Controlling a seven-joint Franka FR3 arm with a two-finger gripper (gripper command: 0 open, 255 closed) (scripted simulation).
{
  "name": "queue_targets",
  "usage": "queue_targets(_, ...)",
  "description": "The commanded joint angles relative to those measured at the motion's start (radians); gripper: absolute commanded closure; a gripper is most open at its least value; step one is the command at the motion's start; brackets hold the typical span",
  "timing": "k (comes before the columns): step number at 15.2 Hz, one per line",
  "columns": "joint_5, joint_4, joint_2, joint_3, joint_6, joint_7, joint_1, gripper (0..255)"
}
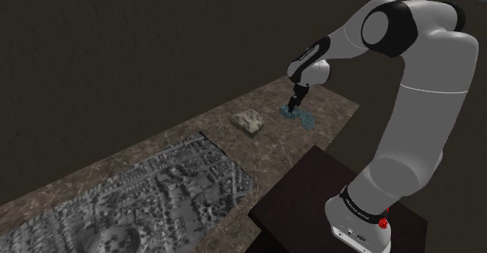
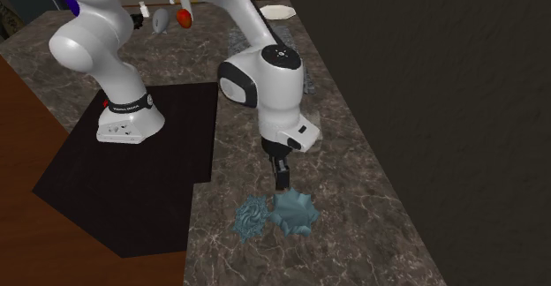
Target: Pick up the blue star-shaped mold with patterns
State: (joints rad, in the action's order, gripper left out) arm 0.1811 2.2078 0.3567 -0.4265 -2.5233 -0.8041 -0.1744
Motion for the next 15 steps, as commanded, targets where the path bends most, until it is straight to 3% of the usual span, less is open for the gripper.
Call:
queue_targets(1,0.033,-0.064,0.081,0.02,-0.016,-0.042,-0.034,0)
queue_targets(12,0.09,-0.114,0.208,0.072,-0.093,-0.087,-0.084,0)
queue_targets(13,0.091,-0.114,0.209,0.073,-0.093,-0.087,-0.084,255)
queue_targets(15,0.09,-0.114,0.208,0.072,-0.092,-0.086,-0.083,255)
